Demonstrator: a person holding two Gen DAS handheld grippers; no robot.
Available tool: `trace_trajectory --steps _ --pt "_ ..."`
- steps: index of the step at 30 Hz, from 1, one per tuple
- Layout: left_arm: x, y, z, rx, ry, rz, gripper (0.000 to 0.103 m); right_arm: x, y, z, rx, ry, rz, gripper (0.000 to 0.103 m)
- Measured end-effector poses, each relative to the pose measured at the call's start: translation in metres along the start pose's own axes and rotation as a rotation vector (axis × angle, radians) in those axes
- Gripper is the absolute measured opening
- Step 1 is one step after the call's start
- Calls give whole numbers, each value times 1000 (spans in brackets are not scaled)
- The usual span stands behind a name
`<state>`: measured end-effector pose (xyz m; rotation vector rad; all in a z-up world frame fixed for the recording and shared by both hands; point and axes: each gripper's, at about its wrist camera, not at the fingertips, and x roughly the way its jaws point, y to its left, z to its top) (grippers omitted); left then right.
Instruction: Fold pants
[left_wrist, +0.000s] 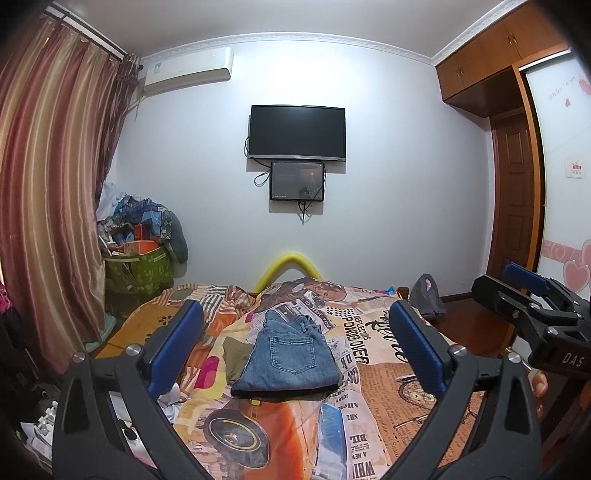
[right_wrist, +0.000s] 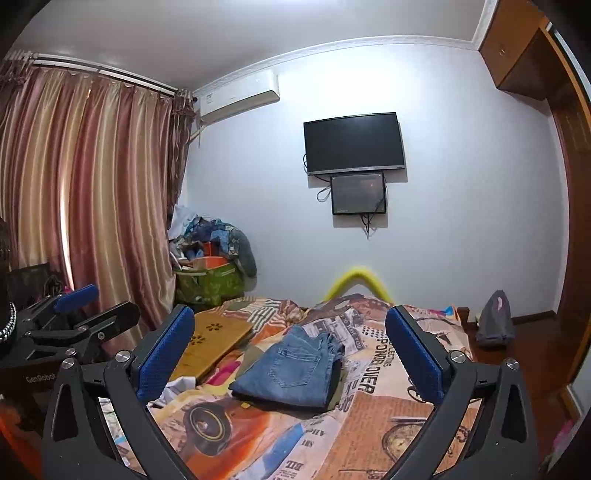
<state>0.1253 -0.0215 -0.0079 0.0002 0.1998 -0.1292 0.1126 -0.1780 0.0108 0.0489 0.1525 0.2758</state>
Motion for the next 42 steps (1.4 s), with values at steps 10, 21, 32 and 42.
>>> trace_trajectory --steps 10,21,32,42 --pt "3 0 -2 1 5 4 102 1 -3 0 4 6 -6 103" --pt "8 -5 -8 -3 11 -16 103 2 -4 -1 9 6 -3 103" --pt "8 -7 -9 -2 13 -21 103 5 -3 -1 12 9 -1 103" --pt "7 -5 -10 -6 19 -32 103 8 -2 -3 16 11 -1 103"
